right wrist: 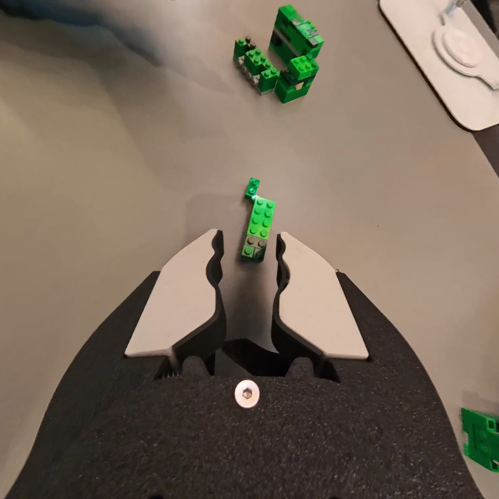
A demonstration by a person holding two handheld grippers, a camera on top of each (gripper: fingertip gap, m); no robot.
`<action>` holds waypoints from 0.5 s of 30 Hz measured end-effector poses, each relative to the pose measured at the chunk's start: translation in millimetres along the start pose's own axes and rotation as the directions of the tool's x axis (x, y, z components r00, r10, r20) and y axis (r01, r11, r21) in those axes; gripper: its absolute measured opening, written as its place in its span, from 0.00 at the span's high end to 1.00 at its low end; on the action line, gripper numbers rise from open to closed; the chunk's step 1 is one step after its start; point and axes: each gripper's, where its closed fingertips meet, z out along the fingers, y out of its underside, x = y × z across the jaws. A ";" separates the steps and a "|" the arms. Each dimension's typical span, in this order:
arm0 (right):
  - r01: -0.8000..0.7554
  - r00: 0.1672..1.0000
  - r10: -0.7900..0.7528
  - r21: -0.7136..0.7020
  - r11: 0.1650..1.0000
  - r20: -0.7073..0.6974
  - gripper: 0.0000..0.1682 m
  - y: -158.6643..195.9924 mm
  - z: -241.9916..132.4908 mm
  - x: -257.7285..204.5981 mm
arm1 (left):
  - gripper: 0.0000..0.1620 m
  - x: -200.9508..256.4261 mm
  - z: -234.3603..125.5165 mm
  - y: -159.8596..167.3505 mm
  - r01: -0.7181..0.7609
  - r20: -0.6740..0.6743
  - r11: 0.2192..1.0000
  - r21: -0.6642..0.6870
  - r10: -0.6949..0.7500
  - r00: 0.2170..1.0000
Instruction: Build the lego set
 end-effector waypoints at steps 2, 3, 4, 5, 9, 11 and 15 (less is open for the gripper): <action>0.013 1.000 -0.013 -0.057 0.998 -0.003 0.74 7.5 1.4 1.8 | 0.64 -0.6 -0.7 -1.7 0.005 0.001 1.000 0.003 -0.005 1.000; 0.010 1.000 -0.010 -0.084 0.996 -0.004 0.72 11.4 2.5 2.5 | 0.64 -1.0 -1.1 -2.6 0.005 0.002 1.000 0.005 -0.005 1.000; -0.006 1.000 0.006 -0.104 0.995 0.001 0.71 14.2 3.7 1.7 | 0.64 -1.5 -1.5 -3.1 0.003 0.004 1.000 0.005 -0.003 1.000; -0.037 0.999 0.039 -0.107 0.994 0.021 0.72 13.6 3.9 -2.0 | 0.64 -2.1 -1.8 -3.6 0.000 0.007 1.000 0.006 -0.001 1.000; -0.115 0.930 0.122 -0.041 0.993 0.346 0.71 -17.3 -4.3 -62.1 | 0.65 -4.4 -3.1 -4.1 0.004 0.015 1.000 0.001 -0.004 1.000; -0.104 0.943 0.092 0.022 0.994 0.321 0.71 -29.0 -8.7 -59.1 | 0.65 -4.0 -2.8 -2.2 0.022 0.002 1.000 -0.016 -0.022 1.000; -0.151 0.982 0.123 0.206 0.967 0.141 0.73 -43.2 -16.1 -16.0 | 0.63 20.0 -1.0 7.4 0.103 -0.189 0.990 -0.099 -0.120 0.975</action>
